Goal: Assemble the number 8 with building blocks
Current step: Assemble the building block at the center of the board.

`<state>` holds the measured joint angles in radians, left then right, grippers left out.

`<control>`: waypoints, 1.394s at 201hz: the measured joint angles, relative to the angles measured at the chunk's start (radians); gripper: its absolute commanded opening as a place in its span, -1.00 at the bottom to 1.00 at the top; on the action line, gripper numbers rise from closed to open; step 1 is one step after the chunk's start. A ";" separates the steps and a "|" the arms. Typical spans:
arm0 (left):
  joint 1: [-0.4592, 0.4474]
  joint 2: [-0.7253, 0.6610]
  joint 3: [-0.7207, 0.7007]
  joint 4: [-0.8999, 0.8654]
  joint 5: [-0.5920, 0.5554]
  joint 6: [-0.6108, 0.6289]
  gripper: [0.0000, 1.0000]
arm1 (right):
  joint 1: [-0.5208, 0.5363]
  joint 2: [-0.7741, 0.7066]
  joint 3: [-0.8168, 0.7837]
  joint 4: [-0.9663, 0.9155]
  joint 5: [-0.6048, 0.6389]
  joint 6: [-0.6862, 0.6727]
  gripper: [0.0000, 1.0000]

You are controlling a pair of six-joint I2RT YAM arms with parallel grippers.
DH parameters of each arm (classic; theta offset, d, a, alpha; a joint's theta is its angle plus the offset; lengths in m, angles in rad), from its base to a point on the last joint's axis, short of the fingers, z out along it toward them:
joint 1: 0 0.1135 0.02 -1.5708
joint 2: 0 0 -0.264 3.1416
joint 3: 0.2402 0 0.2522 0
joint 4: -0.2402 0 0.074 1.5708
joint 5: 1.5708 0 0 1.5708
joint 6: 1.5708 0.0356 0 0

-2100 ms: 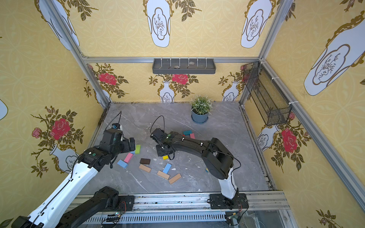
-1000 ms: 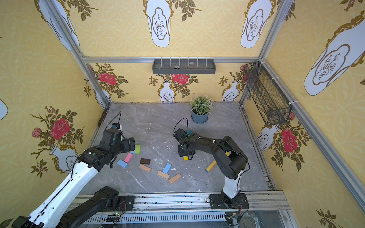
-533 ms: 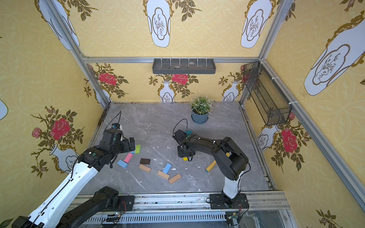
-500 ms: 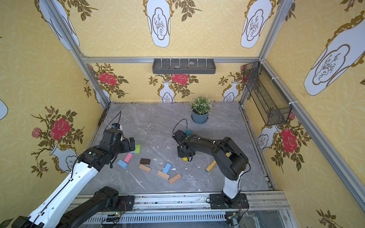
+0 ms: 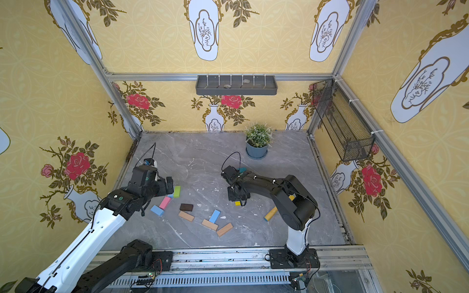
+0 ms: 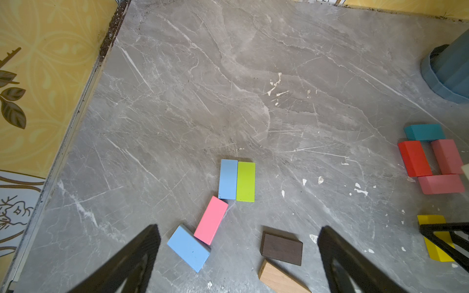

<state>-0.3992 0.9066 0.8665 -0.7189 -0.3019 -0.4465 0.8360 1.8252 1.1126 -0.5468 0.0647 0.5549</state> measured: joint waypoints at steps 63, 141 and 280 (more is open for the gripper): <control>0.000 0.002 0.000 0.000 0.000 0.000 1.00 | -0.021 0.011 0.008 0.019 0.001 -0.025 -0.52; 0.000 0.003 0.000 0.000 0.000 0.000 1.00 | -0.036 0.022 0.016 0.033 -0.002 -0.034 -0.50; 0.001 0.005 0.000 0.000 0.000 0.000 1.00 | -0.049 0.033 0.025 0.052 -0.001 -0.050 -0.50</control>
<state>-0.3985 0.9119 0.8665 -0.7189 -0.3019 -0.4465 0.7872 1.8584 1.1378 -0.4950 0.0639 0.5049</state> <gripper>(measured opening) 0.998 0.325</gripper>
